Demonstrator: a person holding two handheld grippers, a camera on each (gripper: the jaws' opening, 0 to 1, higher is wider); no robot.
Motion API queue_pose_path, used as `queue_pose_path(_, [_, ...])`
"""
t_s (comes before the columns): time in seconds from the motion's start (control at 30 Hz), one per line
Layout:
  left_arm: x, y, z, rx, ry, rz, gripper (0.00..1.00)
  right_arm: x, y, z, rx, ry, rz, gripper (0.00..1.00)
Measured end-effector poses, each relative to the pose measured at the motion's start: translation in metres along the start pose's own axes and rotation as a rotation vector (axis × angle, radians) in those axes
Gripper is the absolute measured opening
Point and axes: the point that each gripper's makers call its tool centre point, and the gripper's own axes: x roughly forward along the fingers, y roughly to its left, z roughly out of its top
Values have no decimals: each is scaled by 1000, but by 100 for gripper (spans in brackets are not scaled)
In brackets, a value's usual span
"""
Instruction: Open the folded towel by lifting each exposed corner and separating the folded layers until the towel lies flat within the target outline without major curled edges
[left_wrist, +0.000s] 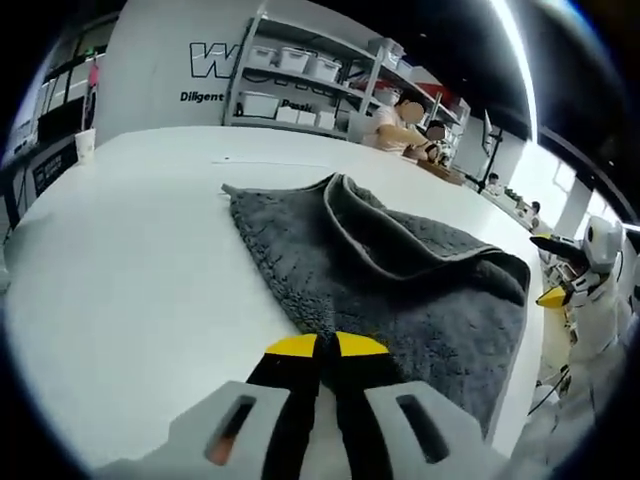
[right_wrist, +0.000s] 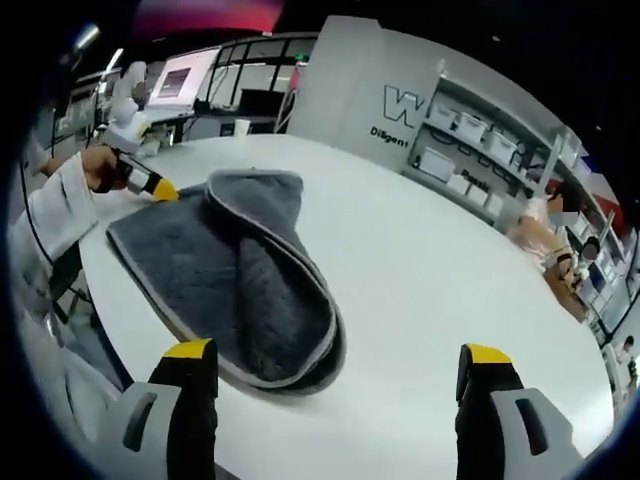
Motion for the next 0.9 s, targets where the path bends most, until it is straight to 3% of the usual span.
queue_pose_path(0.57, [-3, 9, -1, 23, 6, 23, 6, 0, 4, 2, -17, 7, 5, 99])
queue_pose_path(0.8, [-17, 14, 3, 25, -13, 45, 19, 1, 6, 4, -19, 5, 10, 99])
queue_pose_path(0.9, [-23, 12, 3, 8, -13, 29, 32, 1, 6, 4, -20, 5, 9, 99])
